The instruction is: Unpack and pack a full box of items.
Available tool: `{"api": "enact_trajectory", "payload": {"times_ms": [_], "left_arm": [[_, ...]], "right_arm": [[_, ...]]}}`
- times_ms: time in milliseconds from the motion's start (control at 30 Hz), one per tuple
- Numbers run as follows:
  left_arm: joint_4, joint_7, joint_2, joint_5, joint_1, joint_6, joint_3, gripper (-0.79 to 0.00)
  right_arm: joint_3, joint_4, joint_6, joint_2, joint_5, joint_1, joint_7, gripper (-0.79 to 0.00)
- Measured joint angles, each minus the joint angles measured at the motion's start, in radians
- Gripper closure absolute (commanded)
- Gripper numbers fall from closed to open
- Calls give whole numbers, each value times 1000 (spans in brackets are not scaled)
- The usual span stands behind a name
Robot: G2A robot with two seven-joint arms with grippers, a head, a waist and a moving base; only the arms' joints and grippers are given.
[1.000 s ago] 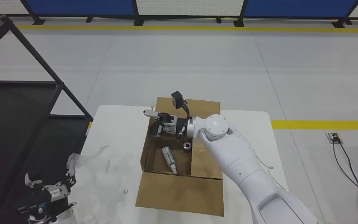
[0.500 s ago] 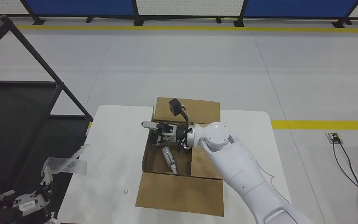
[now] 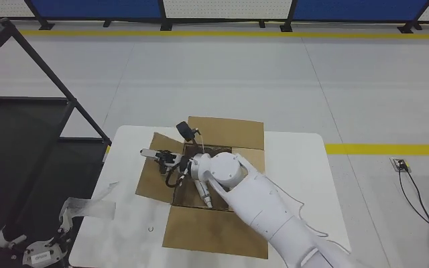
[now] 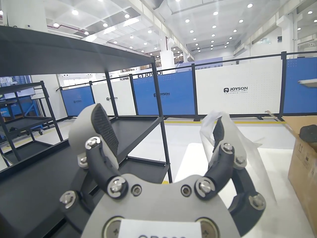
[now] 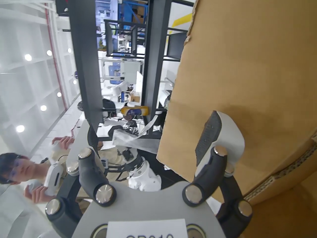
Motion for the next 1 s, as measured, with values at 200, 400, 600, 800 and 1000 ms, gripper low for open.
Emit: {"api": "enact_trajectory", "payload": {"times_ms": [200,400,600,800,1000], "left_arm": [[9,5,-6,-8,-2,-20,-5,-785],[21,-8,-11,1,-11,-29,-7,-785],[26,-31,-15,28,-31,-35,4,-785],[24,-44,-19,50,-38,-35,10,-785],[24,-36,-26,54,-32,-25,15,-785]], "right_arm": [[-47,162,20,-49,-50,58,-40,-785],[-45,166,17,-49,-46,59,-40,-785],[-42,160,16,-48,-48,51,-50,-785],[-1,107,-35,-35,-34,3,-69,-785],[20,47,-70,-30,-52,-22,-81,-785]]}}
